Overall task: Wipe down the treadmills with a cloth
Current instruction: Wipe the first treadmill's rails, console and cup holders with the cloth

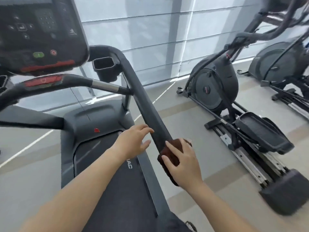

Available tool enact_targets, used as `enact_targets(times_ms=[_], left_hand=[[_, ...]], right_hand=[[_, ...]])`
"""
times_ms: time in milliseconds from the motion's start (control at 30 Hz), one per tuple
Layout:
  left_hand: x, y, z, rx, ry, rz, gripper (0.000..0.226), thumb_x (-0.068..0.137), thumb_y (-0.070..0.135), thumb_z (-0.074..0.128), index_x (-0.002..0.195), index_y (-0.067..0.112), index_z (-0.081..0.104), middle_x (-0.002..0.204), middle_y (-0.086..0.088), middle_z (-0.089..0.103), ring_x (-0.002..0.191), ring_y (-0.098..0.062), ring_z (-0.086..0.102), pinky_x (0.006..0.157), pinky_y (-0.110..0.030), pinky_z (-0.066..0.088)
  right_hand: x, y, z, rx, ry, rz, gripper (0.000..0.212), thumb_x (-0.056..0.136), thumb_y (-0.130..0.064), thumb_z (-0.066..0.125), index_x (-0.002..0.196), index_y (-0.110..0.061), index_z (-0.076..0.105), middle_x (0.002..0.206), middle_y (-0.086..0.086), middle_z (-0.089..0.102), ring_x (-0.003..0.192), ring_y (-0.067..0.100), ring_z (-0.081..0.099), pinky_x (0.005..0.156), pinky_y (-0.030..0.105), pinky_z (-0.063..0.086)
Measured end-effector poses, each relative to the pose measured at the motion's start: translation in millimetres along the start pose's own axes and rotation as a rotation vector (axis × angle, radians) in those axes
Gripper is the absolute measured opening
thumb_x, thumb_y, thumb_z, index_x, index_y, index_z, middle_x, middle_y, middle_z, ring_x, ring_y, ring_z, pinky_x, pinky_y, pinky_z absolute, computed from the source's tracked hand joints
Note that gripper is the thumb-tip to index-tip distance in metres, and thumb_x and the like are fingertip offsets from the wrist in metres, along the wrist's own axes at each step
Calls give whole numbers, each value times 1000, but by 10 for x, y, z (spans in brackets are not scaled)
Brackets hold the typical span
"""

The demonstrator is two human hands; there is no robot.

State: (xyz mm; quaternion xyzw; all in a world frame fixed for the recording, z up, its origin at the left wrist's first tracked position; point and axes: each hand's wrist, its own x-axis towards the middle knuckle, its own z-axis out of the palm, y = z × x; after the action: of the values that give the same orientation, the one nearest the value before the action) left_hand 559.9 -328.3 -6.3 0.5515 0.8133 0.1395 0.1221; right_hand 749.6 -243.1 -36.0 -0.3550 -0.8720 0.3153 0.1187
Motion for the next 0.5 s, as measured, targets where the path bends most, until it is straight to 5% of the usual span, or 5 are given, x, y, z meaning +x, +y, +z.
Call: enact_targets(times_ms=[267, 400, 500], left_hand=[[456, -240, -77, 66, -110, 204, 46, 90, 38, 51, 133, 29, 42, 146, 8, 36, 130, -12, 36, 98, -31, 41], [736, -325, -52, 98, -111, 329, 53, 89, 40, 54, 137, 24, 41, 148, 2, 36, 136, -16, 31, 109, -31, 30], [935, -348, -3, 153, -176, 430, 56, 89, 47, 50, 139, 25, 39, 148, 0, 36, 138, -18, 27, 113, -37, 26]], right_hand=[[309, -184, 123, -86, 57, 262, 107, 67, -74, 48, 149, -21, 7, 159, 1, 15, 144, 22, 15, 116, 43, 22], [242, -117, 209, -46, 116, 250, 113, 60, -78, 45, 148, -14, 14, 158, 4, 19, 145, 18, 13, 116, 33, 14], [242, -130, 219, -105, 134, 310, 108, 57, -81, 42, 143, -18, 25, 157, 4, 20, 146, 22, 9, 115, 40, 14]])
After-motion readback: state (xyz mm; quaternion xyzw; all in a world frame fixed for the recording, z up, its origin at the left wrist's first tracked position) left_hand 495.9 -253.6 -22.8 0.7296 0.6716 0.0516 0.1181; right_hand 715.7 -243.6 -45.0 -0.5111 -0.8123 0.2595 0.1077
